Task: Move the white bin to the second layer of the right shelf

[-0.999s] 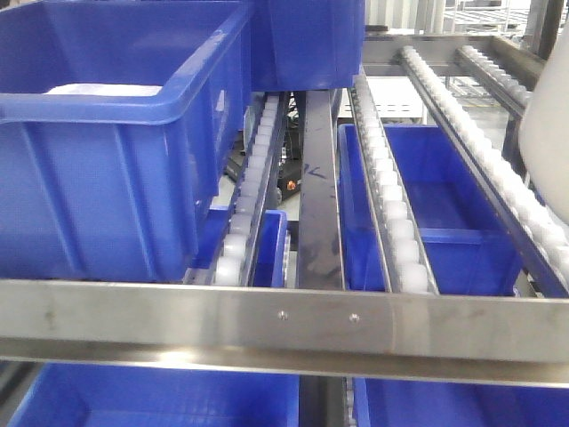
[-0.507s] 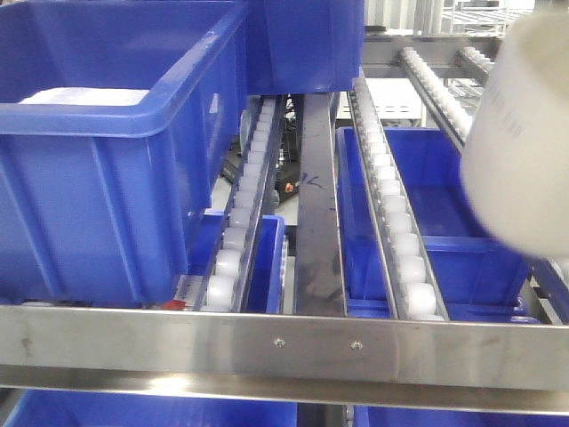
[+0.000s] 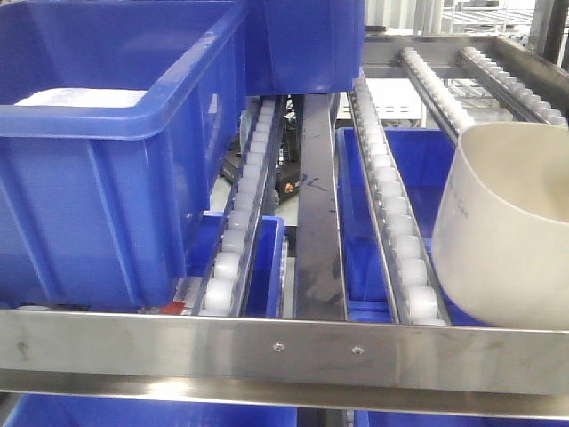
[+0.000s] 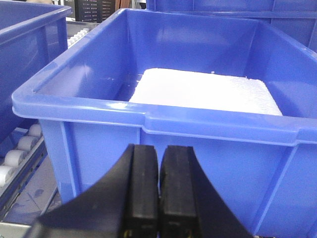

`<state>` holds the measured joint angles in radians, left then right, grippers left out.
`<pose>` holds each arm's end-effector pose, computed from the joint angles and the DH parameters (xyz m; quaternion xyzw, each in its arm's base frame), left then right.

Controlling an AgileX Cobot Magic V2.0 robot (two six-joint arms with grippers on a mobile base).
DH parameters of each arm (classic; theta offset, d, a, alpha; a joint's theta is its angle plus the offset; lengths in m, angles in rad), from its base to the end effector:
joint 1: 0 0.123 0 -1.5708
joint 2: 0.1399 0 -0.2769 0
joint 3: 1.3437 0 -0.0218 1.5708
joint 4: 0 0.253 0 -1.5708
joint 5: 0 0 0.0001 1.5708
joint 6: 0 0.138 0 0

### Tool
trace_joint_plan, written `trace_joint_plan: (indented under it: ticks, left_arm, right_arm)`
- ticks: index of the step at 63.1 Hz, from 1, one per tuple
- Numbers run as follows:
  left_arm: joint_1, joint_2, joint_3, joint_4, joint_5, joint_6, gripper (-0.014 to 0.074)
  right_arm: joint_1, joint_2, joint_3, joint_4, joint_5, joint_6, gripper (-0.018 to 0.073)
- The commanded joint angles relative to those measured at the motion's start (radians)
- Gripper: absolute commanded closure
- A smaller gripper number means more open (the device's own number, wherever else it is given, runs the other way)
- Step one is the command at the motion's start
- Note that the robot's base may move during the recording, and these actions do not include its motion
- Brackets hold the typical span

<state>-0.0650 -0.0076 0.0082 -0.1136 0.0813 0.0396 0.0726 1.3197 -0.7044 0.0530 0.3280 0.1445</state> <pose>0.1134 -0.0087 0.2038 0.0002 0.7050 -0.0524 0.7072 0.2883 0.0233 0.1853 0.0542 0.9352 0.0546 0.3458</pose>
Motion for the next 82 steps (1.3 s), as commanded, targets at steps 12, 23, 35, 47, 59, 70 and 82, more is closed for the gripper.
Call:
trace_joint_plan:
  ticks: [12,23,35,47,59,70,82]
  left_arm:
    - [-0.005,-0.016,0.028,-0.001,-0.087,-0.005,0.0512]
    - [-0.005,-0.016,0.028,-0.001,-0.087,-0.005,0.0512]
    - [-0.005,-0.016,0.028,-0.001,-0.087,-0.005,0.0512]
    - [-0.005,-0.016,0.028,-0.001,-0.087,-0.005,0.0512]
    - [-0.005,-0.016,0.028,-0.001,-0.087,-0.005,0.0512]
    - [-0.005,-0.016,0.028,-0.001,-0.087,-0.005,0.0512]
    - [-0.005,-0.016,0.028,-0.001,-0.087,-0.005,0.0512]
  right_arm:
    - [0.003,-0.044,-0.062,0.048,-0.029,-0.003,0.0176]
    - [0.003,-0.17,-0.103,0.045,0.03,-0.013,0.0178]
    - [0.003,-0.389,-0.059,0.035,0.072,-0.106,0.0305]
    - [0.003,-0.643,0.051,0.029,0.068,-0.186,0.0494]
    - [0.003,-0.811,0.137,0.03,0.12,-0.186,0.0494]
    - [0.003,-0.842,0.146,0.03,0.166,-0.186,0.0494]
    - [0.003,-0.844,0.152,0.029,0.108,-0.186,0.0494]
